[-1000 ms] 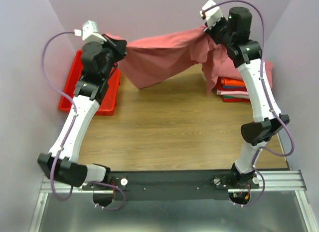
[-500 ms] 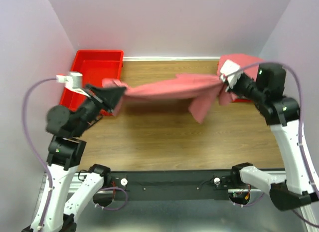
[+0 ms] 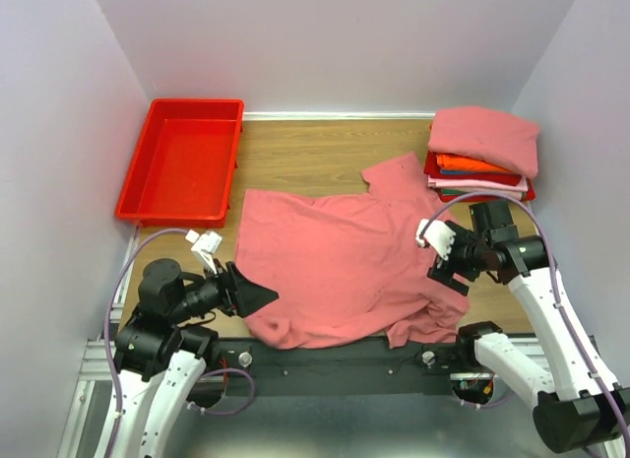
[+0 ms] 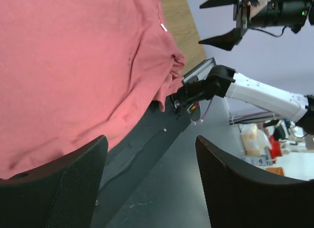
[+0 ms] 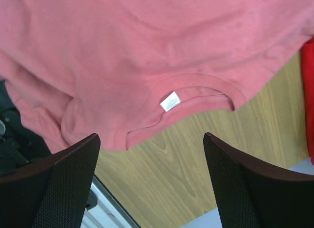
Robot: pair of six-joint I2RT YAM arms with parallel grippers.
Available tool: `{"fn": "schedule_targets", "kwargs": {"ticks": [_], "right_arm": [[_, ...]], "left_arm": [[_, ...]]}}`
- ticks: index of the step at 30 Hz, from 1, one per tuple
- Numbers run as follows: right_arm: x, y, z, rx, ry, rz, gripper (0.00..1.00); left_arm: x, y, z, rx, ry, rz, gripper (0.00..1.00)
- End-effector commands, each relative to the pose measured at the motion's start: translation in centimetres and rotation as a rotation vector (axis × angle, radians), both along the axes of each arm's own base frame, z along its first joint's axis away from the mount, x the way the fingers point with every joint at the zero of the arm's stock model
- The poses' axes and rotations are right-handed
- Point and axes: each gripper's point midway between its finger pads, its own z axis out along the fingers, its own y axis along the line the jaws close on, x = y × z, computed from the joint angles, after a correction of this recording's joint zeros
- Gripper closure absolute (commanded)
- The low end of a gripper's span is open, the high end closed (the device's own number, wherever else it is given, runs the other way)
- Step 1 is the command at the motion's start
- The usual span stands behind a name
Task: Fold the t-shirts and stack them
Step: Flatten the tshirt out
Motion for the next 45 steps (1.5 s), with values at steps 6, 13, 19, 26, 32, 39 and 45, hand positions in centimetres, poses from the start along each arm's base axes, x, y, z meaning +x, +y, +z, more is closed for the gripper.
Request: {"fn": "schedule_targets", "kwargs": {"ticks": [6,13,19,26,32,39,45], "right_arm": [[6.8,2.6,1.7,0.185,-0.055,-0.204,0.08],[12.8,3.9,-0.7,0.33,0.052,-0.437,0.08],[15.1,0.6,-4.9,0.349,0.167,-0.622,0.16],[15.4,0.4,-7.4,0.385,0.208,-0.664,0.21],[15.1,0.8,-8.4,0.396,0.232,-0.642,0.21],[15.2,0.8,-9.5,0.393,0.26,-0.658,0.29],[15.5,1.3,-11.2,0.367,0.315,-0.678,0.51]], "left_arm": [[5.7,1.9,3.4,0.18,-0.242,0.137,0.18],[16.8,1.8,1.0,0.327,-0.295,0.254,0.18],[23.9,2.8,0.3,0.547,-0.332,0.279,0.28],[30.5,4.3,-5.7,0.777,-0.211,0.329,0.41],[34.3,6.4,-11.5,0.99,-0.068,0.358,0.44],[35.7,7.1,-13.5,1.052,-0.022,0.374,0.44],[35.2,6.9,-14.6,1.046,0.008,0.358,0.53]]}}
